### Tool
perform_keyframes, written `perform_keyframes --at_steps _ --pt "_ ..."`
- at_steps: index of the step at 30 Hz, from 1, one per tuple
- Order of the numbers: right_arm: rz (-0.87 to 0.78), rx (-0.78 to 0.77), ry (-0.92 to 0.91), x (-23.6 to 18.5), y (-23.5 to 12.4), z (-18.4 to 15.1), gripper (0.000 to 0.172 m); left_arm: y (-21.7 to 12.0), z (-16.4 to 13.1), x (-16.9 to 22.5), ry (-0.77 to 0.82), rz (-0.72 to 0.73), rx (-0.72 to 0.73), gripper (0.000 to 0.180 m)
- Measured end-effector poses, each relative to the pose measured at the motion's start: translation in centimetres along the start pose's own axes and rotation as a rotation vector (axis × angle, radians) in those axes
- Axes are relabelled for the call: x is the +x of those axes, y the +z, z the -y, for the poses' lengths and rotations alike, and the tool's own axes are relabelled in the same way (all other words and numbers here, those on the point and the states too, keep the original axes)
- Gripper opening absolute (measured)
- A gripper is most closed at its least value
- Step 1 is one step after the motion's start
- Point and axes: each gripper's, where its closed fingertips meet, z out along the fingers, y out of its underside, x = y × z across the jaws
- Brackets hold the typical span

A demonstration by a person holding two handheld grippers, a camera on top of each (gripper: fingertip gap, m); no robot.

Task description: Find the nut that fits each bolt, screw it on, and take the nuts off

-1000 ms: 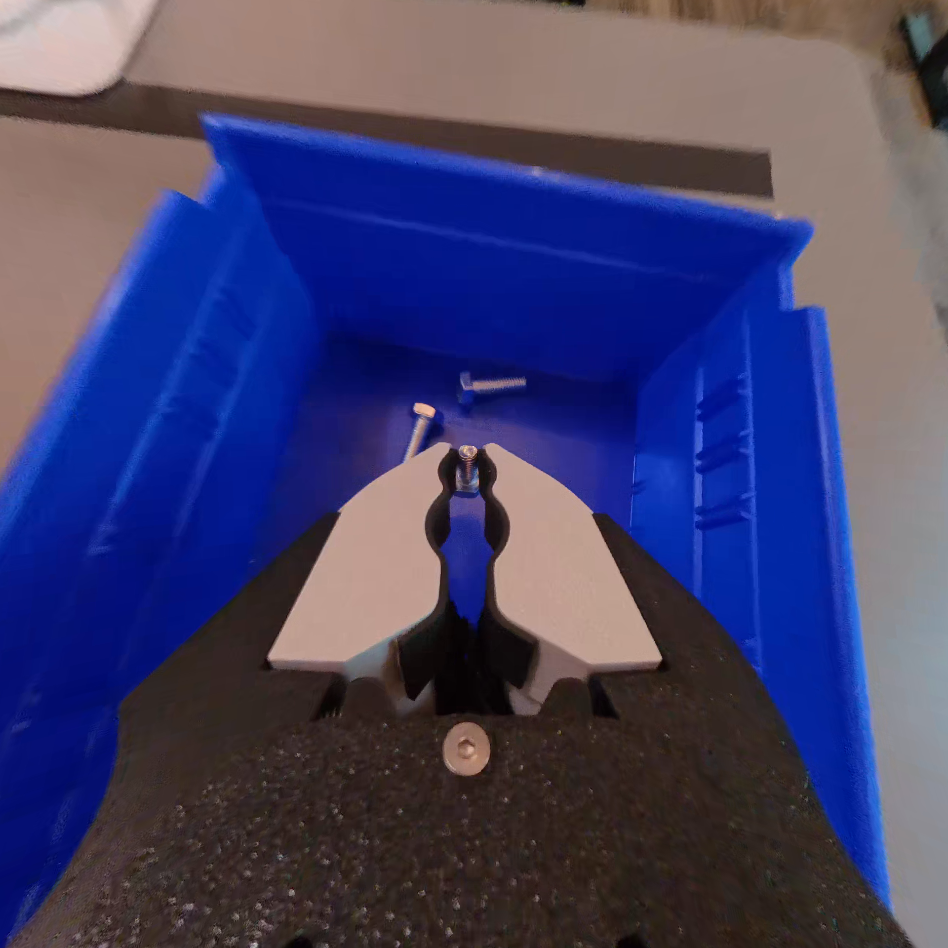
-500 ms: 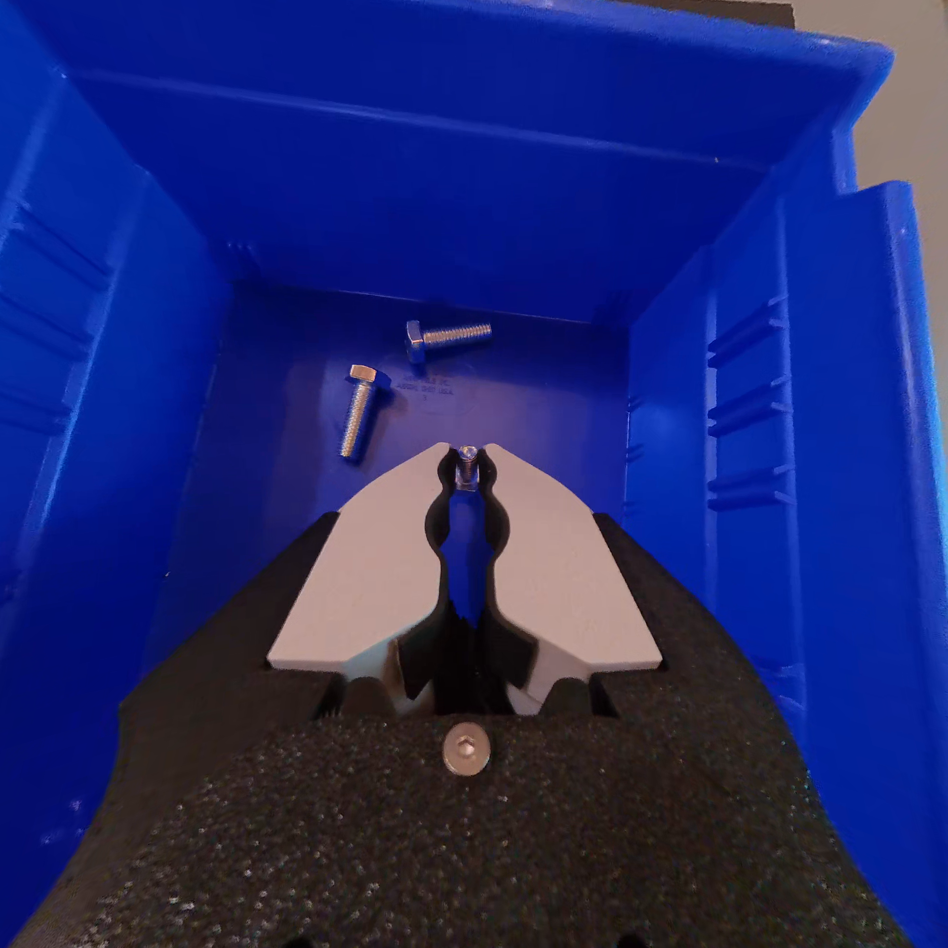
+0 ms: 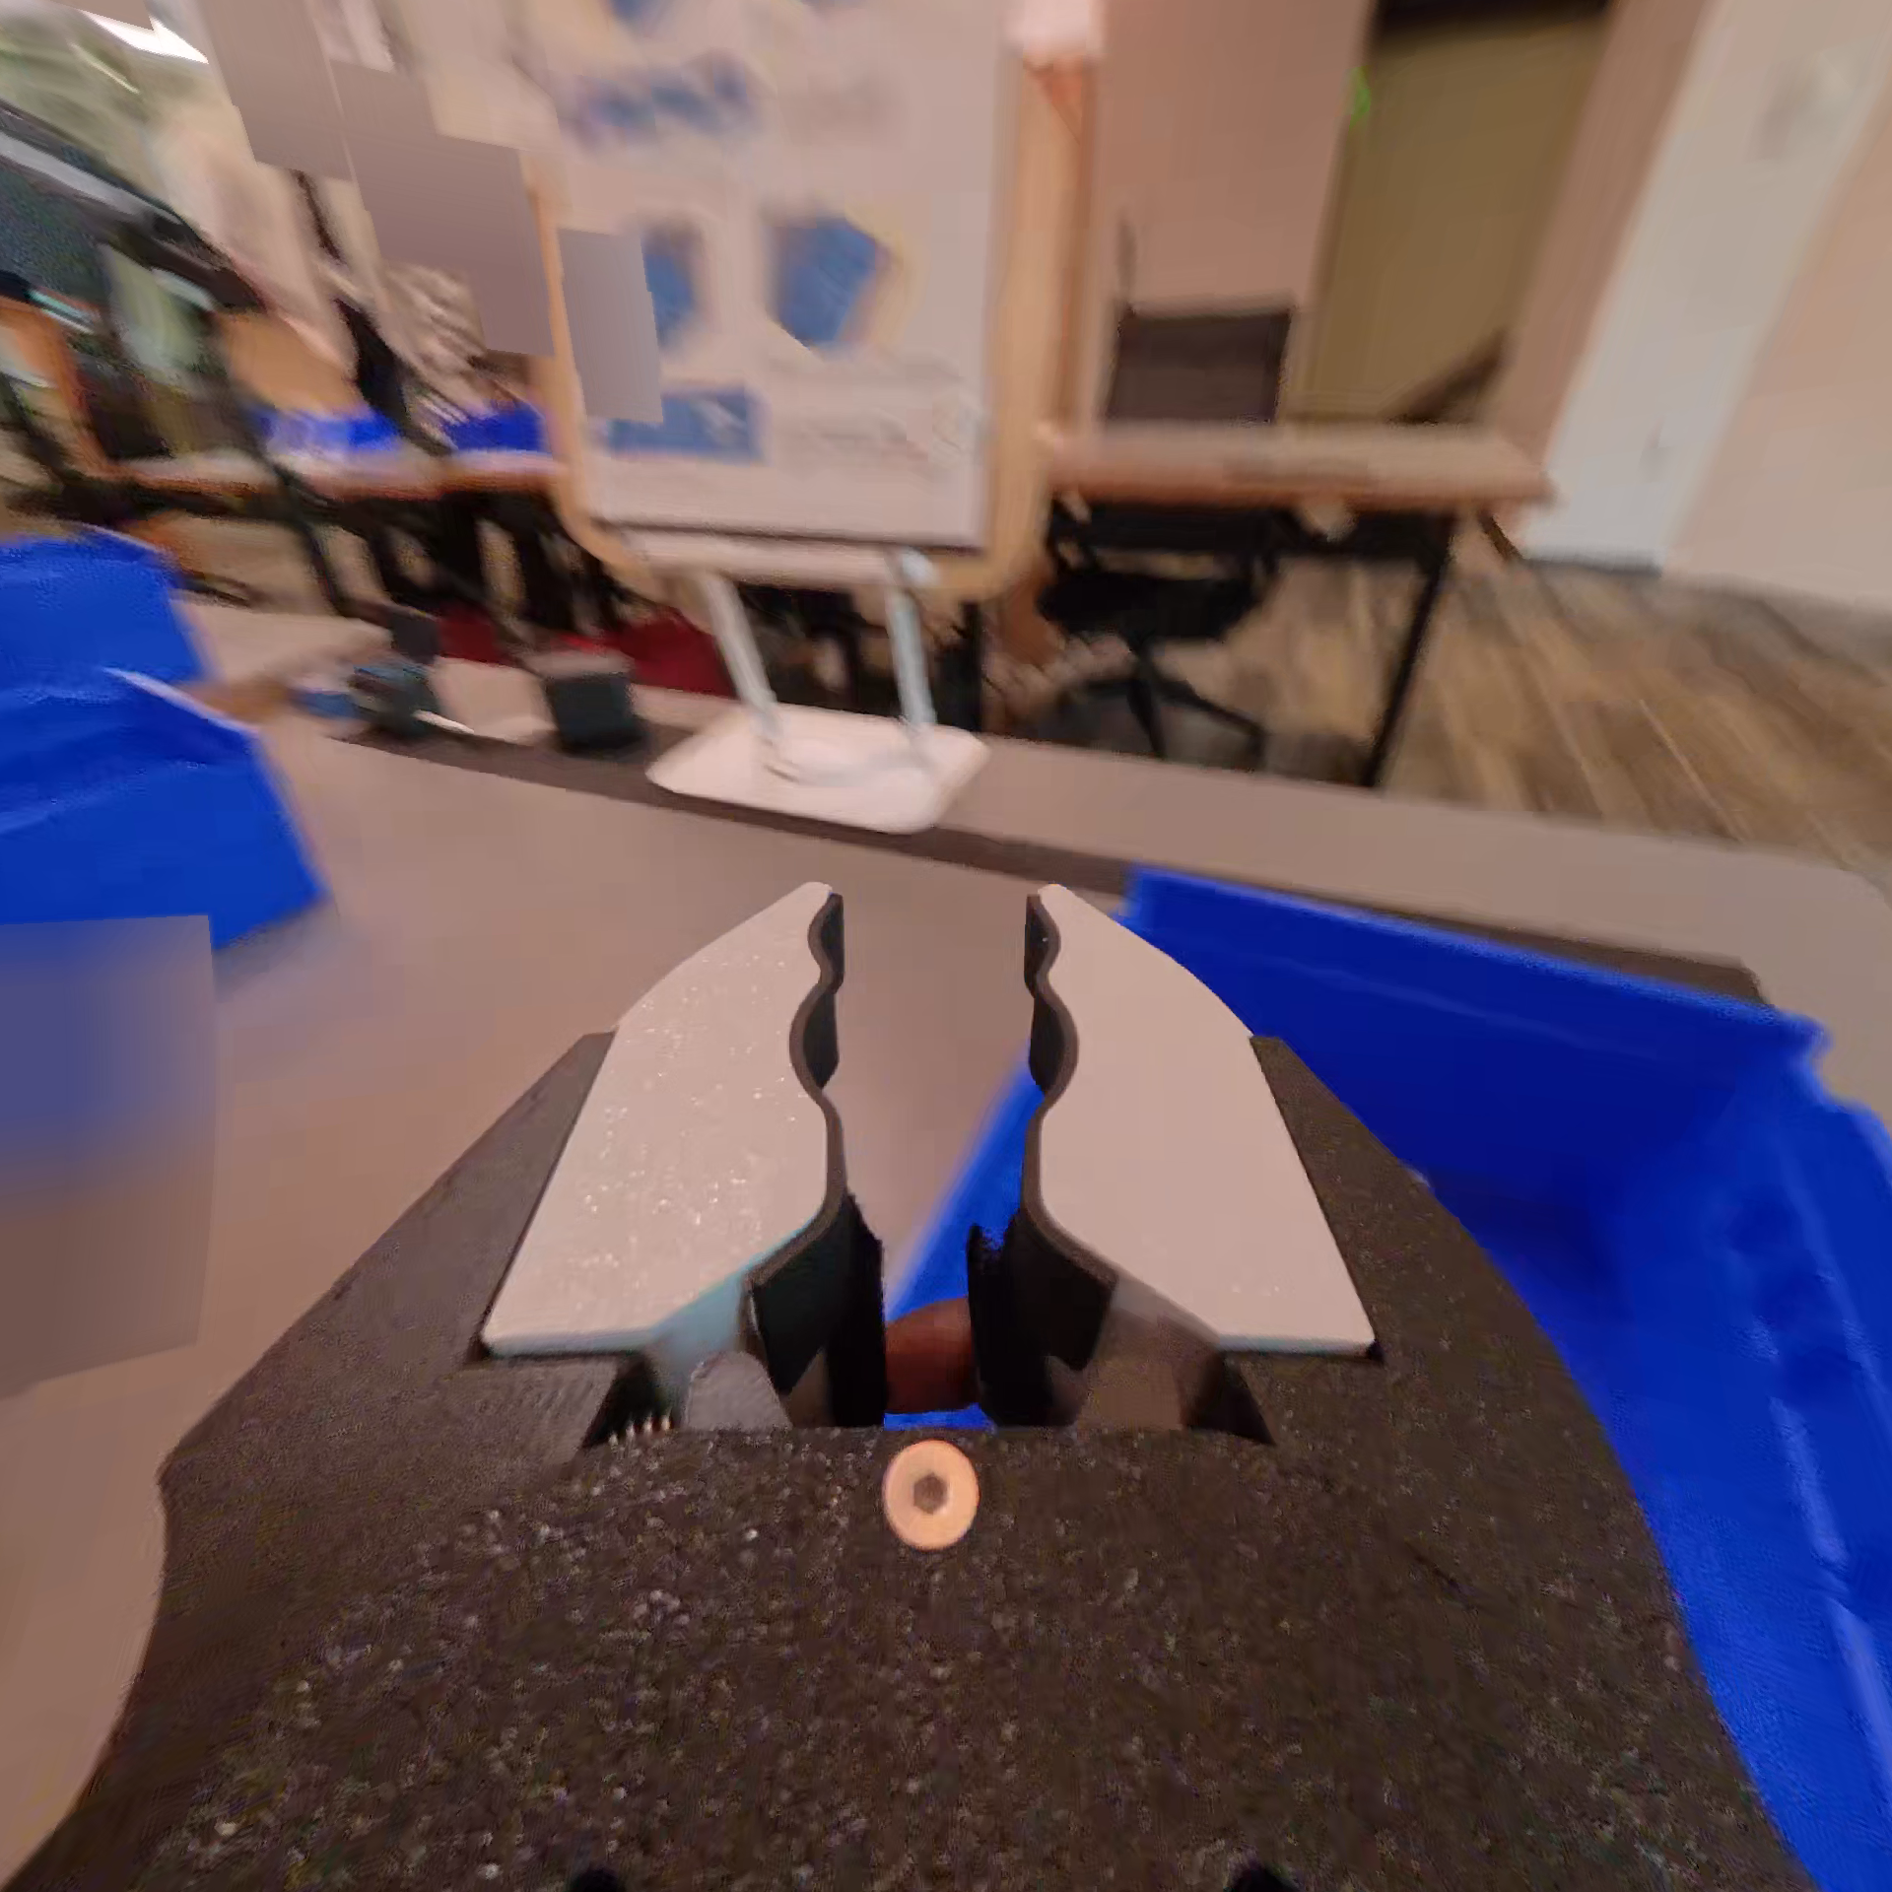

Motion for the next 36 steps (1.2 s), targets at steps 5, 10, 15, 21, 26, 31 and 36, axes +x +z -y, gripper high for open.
perform_keyframes --at_steps 5,10,15,21,26,31,36 --pt "0.248 0.210 -0.042 -9.9 -3.7 0.7 0.034 0.0 0.0 -0.1 0.006 0.008 -0.004 0.053" --pt "0.397 0.196 -0.087 -14.8 -3.5 -4.2 0.033 -0.4 0.6 -0.1 0.047 0.029 -0.008 0.053" --pt "0.505 0.148 -0.076 -17.0 -2.9 -7.0 0.033 -3.7 5.6 0.7 0.087 0.071 -0.001 0.053" --pt "0.510 0.168 -0.053 -16.8 -3.1 -6.8 0.033 -15.0 11.8 -6.1 0.175 0.438 -0.131 0.053" --pt "0.505 0.182 -0.031 -16.5 -3.2 -6.6 0.032 -23.5 5.7 -16.3 -0.003 0.660 -0.485 0.052" --pt "0.504 0.182 -0.029 -16.4 -3.2 -6.6 0.032 -26.5 -1.9 -20.4 -0.160 0.671 -0.754 0.049" --pt "0.506 0.180 -0.018 -16.3 -3.1 -6.6 0.032 -27.6 -4.7 -21.9 -0.168 0.700 -0.840 0.043"
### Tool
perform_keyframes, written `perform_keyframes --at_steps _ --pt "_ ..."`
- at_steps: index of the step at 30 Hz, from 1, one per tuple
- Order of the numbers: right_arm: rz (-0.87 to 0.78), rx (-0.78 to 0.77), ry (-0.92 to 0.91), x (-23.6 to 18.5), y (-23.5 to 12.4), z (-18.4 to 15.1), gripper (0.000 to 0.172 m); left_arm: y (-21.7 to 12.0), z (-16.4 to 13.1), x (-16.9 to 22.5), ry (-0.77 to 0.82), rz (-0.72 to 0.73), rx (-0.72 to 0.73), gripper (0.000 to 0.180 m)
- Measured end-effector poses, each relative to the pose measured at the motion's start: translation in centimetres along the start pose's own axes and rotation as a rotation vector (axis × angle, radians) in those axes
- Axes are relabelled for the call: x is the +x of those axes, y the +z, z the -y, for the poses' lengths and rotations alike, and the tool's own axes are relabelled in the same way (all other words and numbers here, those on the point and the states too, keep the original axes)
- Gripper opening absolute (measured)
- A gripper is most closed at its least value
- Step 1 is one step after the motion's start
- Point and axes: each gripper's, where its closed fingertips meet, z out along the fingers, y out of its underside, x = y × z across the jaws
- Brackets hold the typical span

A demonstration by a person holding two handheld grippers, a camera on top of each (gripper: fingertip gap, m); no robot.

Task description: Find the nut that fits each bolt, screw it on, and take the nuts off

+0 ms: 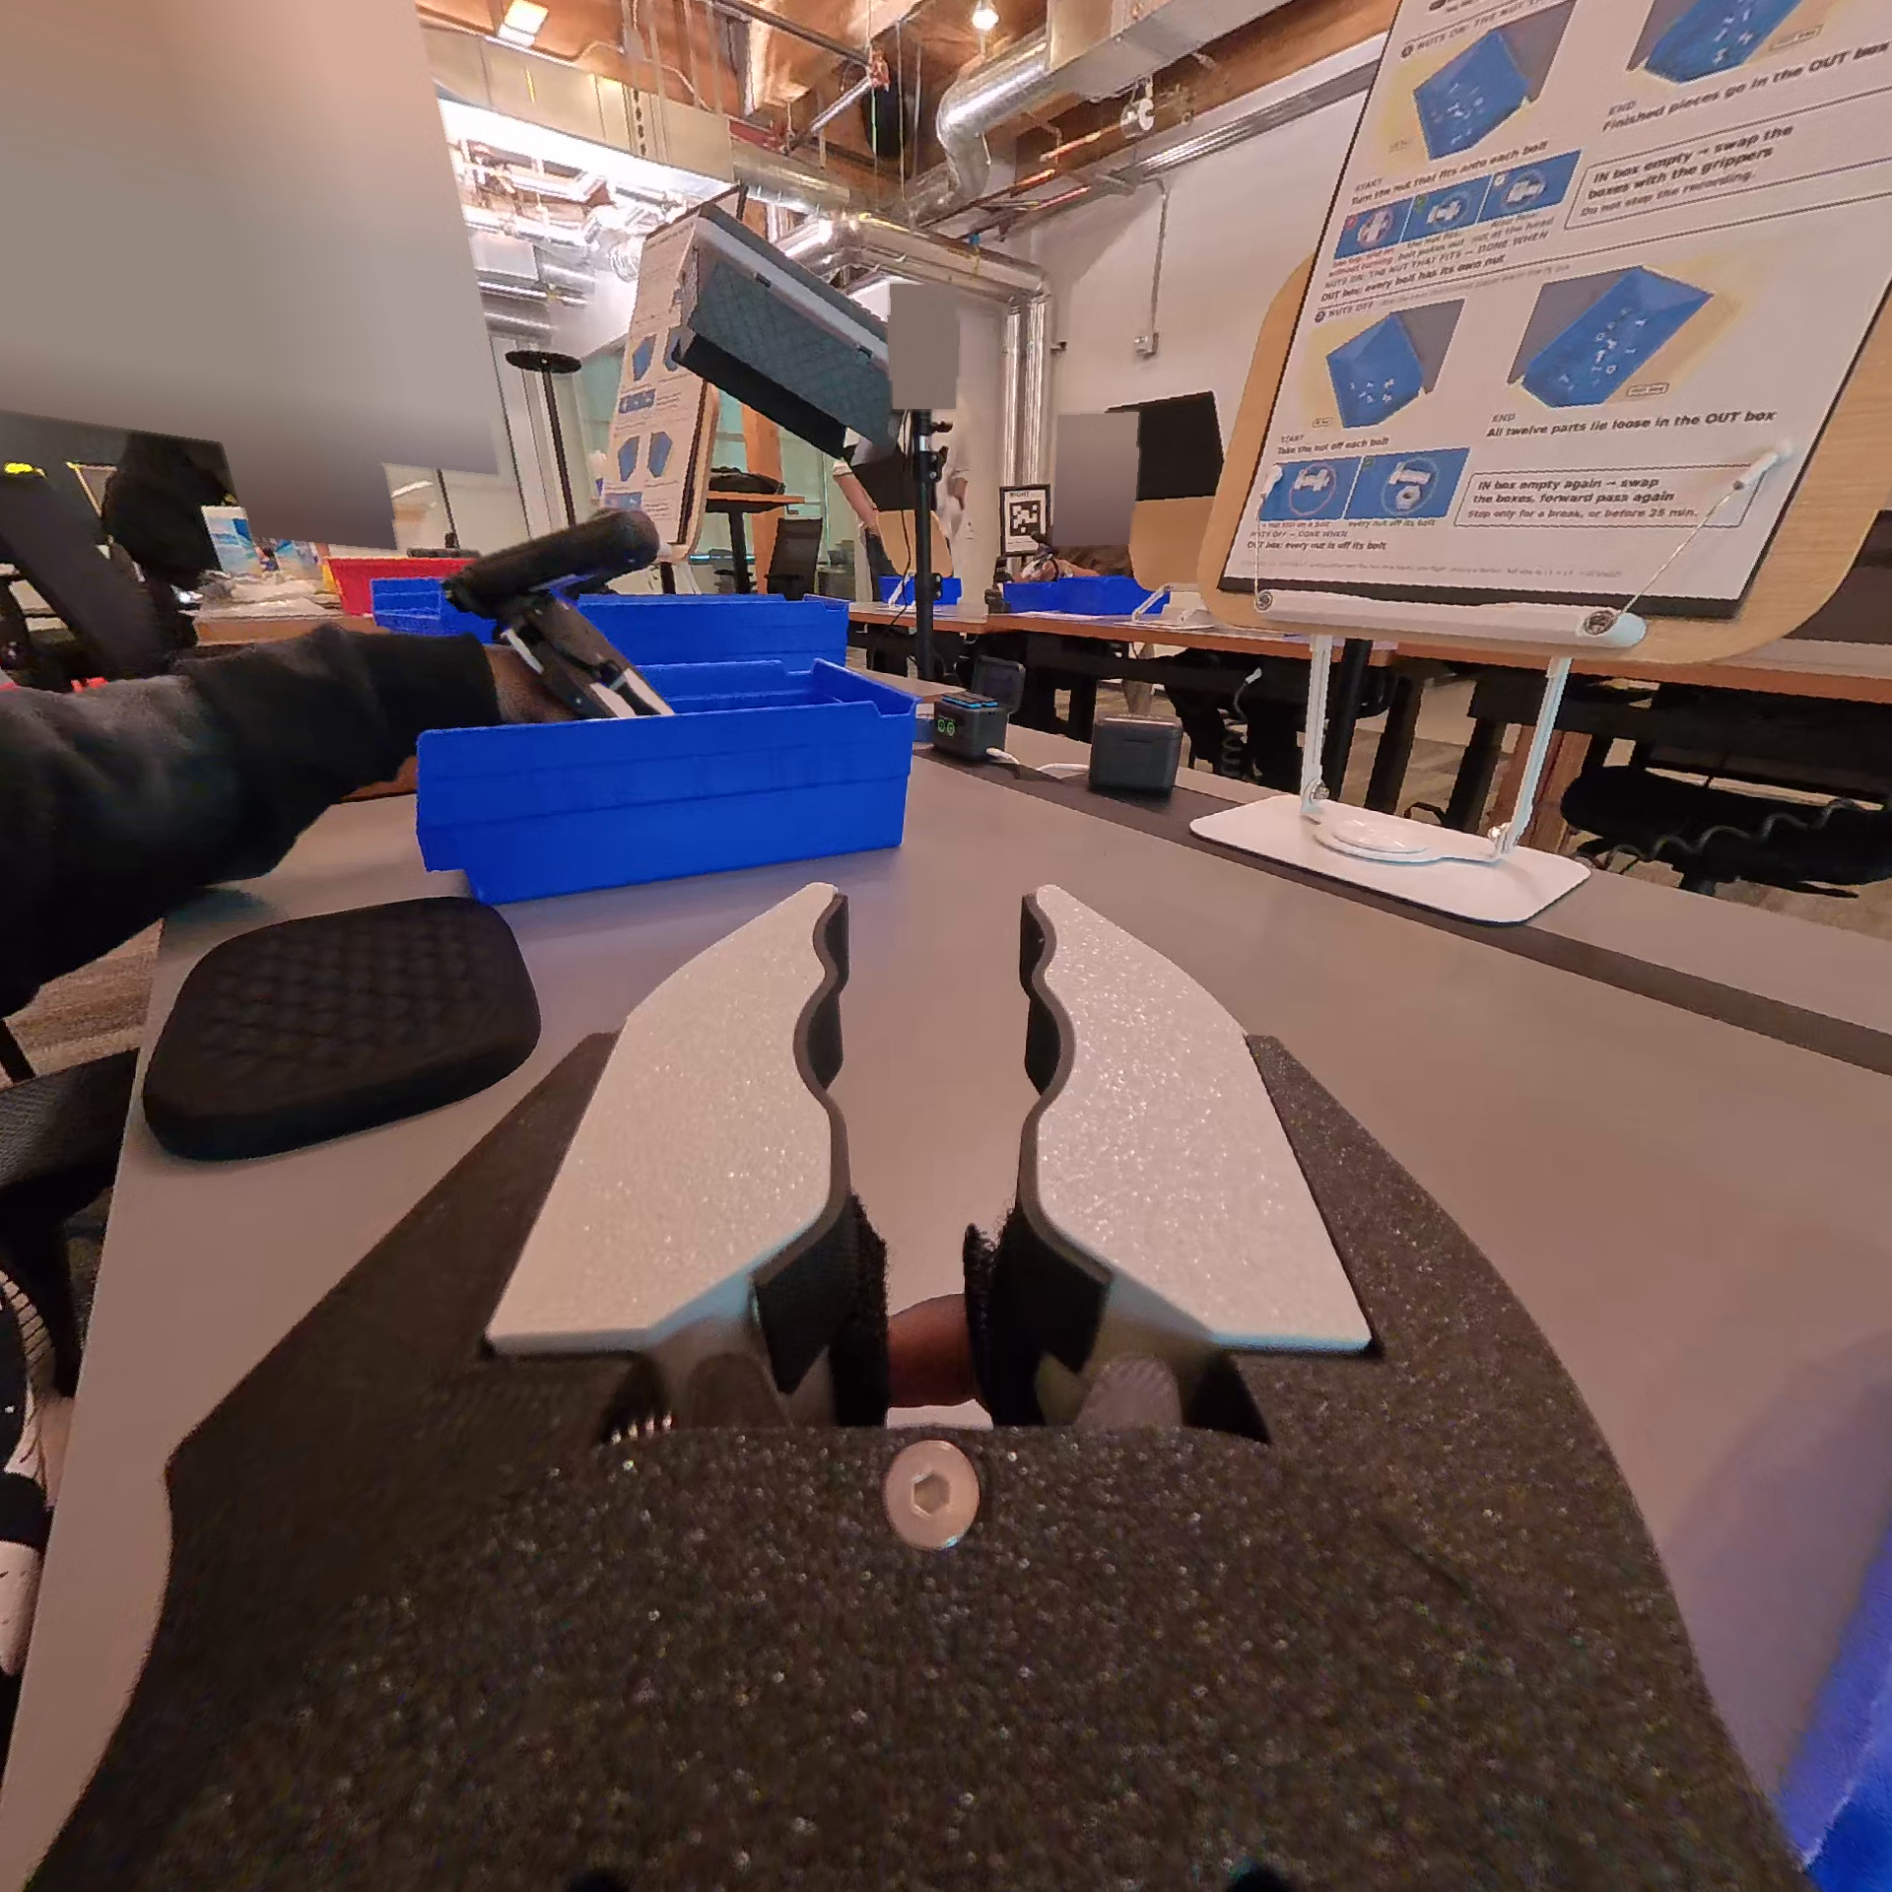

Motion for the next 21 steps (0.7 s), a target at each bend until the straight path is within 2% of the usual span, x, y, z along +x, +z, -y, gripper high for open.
perform_keyframes --at_steps 6,9,13,17,21 --pt "0.000 0.003 0.003 0.1 0.0 0.0 0.031 1.2 -1.1 -0.3 0.010 -0.002 -0.043 0.029" --pt "-0.001 0.005 0.005 0.1 0.0 0.0 0.031 1.5 -1.1 0.0 0.021 -0.017 -0.029 0.016" --pt "-0.001 0.003 0.005 0.1 0.0 0.0 0.031 1.1 -1.1 -0.3 0.023 0.002 -0.014 0.015" --pt "0.000 -0.002 0.006 0.1 0.1 -0.1 0.031 -2.4 1.2 -0.5 0.029 0.080 0.086 0.015" --pt "0.004 -0.011 0.003 0.0 0.2 -0.2 0.031 -7.3 5.5 2.6 0.098 0.090 0.222 0.015"
